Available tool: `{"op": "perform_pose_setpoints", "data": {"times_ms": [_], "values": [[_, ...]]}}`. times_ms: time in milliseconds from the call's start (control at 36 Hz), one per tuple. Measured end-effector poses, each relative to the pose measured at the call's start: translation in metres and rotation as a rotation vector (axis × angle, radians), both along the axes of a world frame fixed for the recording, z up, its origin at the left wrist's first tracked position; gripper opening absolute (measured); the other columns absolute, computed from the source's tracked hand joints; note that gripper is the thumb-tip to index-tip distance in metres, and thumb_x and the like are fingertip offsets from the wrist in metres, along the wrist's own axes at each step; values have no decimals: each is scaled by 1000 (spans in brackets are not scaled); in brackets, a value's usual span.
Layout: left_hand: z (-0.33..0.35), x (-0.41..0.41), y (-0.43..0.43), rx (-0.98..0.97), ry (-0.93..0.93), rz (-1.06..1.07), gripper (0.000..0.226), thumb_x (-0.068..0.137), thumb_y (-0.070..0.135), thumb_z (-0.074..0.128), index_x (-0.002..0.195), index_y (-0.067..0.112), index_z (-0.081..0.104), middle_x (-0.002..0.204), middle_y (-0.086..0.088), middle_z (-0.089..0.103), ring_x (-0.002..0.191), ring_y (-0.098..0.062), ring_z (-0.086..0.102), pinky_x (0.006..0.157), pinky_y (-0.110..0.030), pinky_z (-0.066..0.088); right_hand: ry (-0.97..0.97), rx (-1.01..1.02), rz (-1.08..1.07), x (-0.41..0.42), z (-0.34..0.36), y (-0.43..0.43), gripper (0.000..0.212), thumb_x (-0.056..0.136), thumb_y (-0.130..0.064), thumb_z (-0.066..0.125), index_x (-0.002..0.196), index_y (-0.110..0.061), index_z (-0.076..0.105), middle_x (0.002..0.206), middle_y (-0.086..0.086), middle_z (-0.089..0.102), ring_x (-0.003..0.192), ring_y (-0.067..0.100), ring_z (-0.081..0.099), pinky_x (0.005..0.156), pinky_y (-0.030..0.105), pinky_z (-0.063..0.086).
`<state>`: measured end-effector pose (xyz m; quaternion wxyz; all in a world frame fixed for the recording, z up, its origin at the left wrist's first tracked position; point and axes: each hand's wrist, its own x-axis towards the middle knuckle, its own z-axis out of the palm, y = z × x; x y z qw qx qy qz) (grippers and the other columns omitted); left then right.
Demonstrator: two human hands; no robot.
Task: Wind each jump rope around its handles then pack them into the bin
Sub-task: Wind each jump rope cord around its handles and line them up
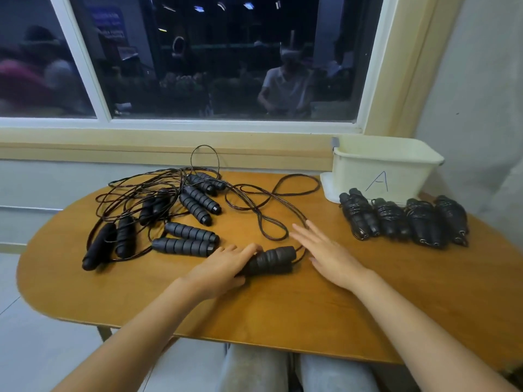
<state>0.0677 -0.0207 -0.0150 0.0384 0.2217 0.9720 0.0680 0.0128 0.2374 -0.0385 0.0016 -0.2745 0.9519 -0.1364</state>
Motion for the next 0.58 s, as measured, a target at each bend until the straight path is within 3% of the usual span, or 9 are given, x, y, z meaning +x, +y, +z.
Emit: {"op": "perform_pose_setpoints", "data": {"times_ms": [83,167,250,361,444,500,583], "values": [[-11,-10,-9,-84,144,-64,61,95,18,57,146,28,26,140,4,44,124,-19,42,107,-34,31,12,74,65,-7,-6,5,46,102,-20,50,146,-31,42,160,-16,20,149,7,-1,122,34,2],[-24,-22,-16,-178,313,-124,67,86,13,65,141,26,29,130,-1,54,113,-26,53,97,-40,44,107,125,119,-10,-10,14,36,102,-39,45,133,-24,53,148,-9,46,144,8,30,115,19,-6],[-34,-35,-15,-176,397,-113,73,79,10,72,138,25,31,123,-3,58,105,-27,58,88,-41,51,228,236,72,-12,-17,28,38,100,-46,38,121,-23,59,120,-8,58,120,11,52,119,23,8],[-38,-47,5,-169,393,-106,68,93,14,56,143,30,13,140,-4,44,124,-29,45,103,-42,38,340,291,-124,-11,-24,47,40,96,-50,33,100,-24,63,95,-9,62,94,13,61,104,32,41],[-42,-53,14,-132,398,-79,63,96,16,46,148,30,14,144,-4,39,127,-29,40,106,-41,34,392,224,-229,-10,-26,57,37,96,-45,39,91,-20,66,87,-6,63,87,16,61,95,35,47],[-43,-56,13,-77,366,-100,65,93,18,49,148,31,17,142,-2,42,124,-28,41,102,-42,35,451,202,-271,-11,-29,60,31,94,-38,54,86,-15,73,86,-1,68,85,20,64,96,40,50],[-41,-55,6,0,221,-101,72,88,29,53,150,35,16,147,7,34,129,-21,31,107,-40,28,499,191,-244,-11,-34,59,26,85,-29,73,96,-7,78,98,7,74,100,27,69,102,42,46]]}}
